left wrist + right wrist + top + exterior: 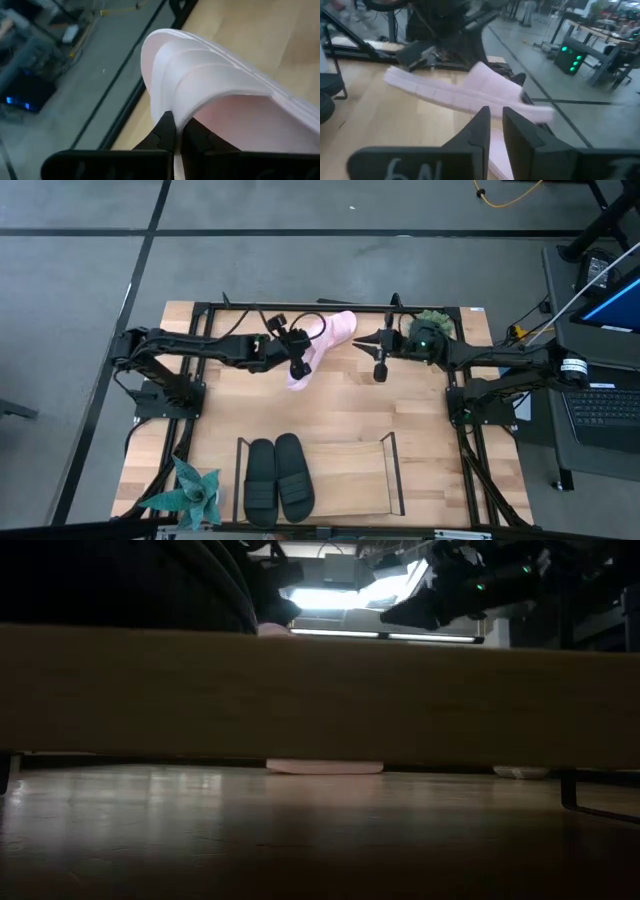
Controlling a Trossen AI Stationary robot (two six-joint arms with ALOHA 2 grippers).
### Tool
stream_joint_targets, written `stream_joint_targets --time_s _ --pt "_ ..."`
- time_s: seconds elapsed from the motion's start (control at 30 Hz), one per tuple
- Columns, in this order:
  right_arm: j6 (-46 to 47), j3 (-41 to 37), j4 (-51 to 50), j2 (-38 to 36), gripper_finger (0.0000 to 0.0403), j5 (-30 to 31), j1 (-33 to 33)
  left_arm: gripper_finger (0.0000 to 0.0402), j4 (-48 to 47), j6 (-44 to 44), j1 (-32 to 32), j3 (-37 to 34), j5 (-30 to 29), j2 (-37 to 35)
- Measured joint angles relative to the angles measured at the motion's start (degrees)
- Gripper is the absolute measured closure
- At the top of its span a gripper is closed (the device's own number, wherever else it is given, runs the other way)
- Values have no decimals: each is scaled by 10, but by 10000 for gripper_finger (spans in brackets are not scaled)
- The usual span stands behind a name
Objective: Pick and place slides into the shelf
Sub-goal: Put the right pink slide on the shelf
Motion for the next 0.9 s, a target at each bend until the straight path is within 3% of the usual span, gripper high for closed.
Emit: stream_joint_targets --time_s 0.23,0.33,0.7,0.9 --pt "-61 119 -106 74 349 71 20 399 62 29 15 0 -3 7" --pt "-74 157 -125 119 342 74 20 399 64 30 19 0 -3 7" --pt "-102 260 -125 213 221 74 43 399 60 30 29 0 -3 7" --pt "-105 277 -120 245 186 73 49 399 61 30 33 0 -3 7"
